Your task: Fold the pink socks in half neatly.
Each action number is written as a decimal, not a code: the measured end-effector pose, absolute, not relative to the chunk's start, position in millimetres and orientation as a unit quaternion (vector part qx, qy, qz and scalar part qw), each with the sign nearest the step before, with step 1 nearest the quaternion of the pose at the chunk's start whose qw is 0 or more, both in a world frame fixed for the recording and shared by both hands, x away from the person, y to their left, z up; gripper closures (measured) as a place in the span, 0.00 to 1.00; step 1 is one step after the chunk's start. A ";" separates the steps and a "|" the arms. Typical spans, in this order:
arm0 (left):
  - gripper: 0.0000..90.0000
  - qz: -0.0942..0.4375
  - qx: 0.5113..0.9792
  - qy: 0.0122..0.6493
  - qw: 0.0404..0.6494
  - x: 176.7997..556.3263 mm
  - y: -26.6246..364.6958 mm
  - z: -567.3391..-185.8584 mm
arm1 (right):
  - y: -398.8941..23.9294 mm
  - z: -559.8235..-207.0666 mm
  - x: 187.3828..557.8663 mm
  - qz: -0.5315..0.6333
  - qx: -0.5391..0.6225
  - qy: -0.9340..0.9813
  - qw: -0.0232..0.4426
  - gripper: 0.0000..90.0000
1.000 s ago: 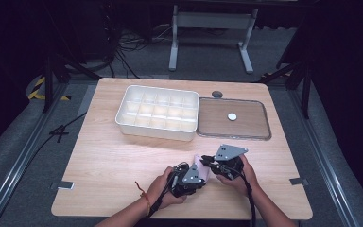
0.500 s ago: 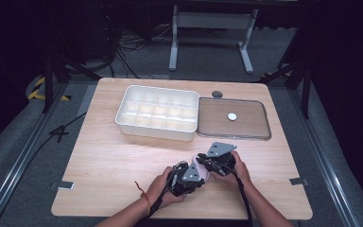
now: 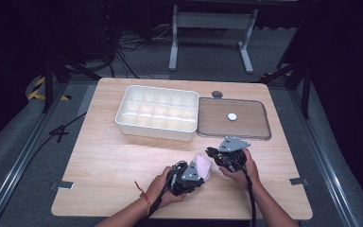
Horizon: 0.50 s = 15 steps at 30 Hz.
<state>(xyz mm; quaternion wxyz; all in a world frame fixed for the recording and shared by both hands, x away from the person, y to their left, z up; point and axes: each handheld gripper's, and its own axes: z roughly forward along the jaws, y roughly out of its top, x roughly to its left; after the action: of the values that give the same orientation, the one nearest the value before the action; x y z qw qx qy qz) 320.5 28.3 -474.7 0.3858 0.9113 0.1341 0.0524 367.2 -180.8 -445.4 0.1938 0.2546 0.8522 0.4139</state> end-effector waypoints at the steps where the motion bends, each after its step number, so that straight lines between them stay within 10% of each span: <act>1: 0.96 0.052 0.910 0.135 0.387 320.2 28.1 -474.9 | -182.6 -443.2 362.8 0.417 0.246 0.855 0.188 0.93; 15: 0.97 0.037 0.908 0.136 0.393 323.9 30.3 -476.0 | -180.2 -467.1 358.3 0.349 0.240 0.891 0.166 0.94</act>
<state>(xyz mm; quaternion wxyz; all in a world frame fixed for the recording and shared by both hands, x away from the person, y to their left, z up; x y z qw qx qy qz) 323.9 30.3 -476.0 0.3934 0.9085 0.1361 0.0369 358.3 -180.2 -467.1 0.1663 0.2397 0.8906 0.3488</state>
